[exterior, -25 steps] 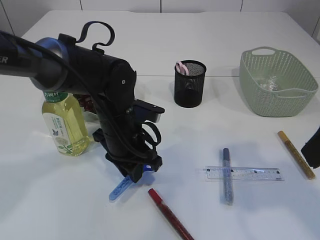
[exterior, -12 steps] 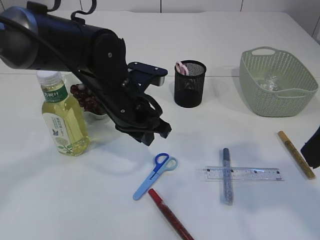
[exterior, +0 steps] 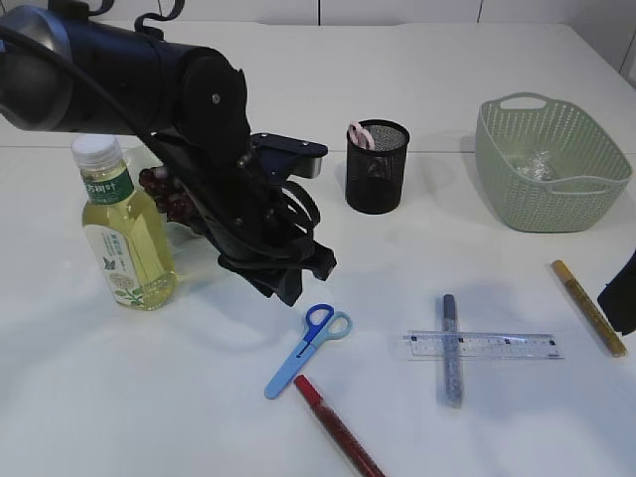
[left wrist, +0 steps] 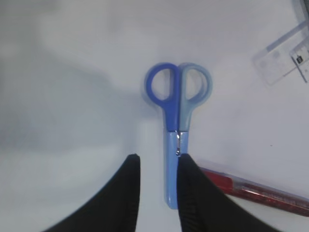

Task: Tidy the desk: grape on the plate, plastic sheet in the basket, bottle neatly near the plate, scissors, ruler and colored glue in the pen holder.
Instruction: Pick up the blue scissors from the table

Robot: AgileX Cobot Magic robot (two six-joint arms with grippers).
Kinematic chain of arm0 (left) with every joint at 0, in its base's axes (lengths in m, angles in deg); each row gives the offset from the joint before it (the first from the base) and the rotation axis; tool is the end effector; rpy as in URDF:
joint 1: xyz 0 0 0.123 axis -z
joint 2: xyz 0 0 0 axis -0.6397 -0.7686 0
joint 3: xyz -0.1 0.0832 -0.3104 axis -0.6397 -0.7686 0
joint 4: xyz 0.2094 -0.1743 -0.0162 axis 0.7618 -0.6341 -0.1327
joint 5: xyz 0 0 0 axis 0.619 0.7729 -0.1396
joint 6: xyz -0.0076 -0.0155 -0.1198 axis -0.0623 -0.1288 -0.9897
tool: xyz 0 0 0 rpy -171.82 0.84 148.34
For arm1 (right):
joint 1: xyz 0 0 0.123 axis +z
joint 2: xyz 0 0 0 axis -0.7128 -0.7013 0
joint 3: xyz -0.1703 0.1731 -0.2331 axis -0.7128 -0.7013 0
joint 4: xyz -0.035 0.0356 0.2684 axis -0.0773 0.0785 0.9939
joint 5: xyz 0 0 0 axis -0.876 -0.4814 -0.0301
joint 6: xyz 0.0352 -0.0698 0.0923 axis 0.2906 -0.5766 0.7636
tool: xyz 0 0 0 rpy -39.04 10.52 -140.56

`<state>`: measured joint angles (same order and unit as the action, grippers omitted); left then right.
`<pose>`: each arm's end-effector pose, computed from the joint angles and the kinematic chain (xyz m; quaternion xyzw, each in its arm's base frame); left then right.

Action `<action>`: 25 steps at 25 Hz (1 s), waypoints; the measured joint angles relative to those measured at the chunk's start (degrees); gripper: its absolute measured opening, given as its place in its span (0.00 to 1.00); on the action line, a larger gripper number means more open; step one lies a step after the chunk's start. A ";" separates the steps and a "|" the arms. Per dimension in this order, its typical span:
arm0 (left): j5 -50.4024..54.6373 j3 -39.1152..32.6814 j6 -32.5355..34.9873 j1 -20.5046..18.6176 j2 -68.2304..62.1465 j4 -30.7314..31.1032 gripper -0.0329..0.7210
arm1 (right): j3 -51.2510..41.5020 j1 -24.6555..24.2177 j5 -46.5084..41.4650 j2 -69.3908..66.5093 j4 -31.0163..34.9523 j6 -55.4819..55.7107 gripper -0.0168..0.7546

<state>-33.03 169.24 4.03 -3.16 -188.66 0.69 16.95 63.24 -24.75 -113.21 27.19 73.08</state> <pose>0.3620 -0.2833 0.1884 0.2522 0.9568 -0.0953 0.1089 0.1770 0.0804 0.3463 -0.1623 0.9680 0.1177 0.1509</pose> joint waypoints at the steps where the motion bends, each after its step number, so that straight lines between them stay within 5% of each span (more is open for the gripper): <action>1: 0.40 0.00 0.00 0.00 0.00 -0.73 0.31 | 0.00 0.00 0.00 0.00 0.00 0.00 0.49; 25: 7.64 7.01 2.81 1.90 -8.76 -1.06 0.44 | -0.04 0.00 0.00 0.00 0.00 0.00 0.49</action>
<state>-25.38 176.26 6.84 -1.26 -197.42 -0.37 16.91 63.24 -24.75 -113.21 27.19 73.08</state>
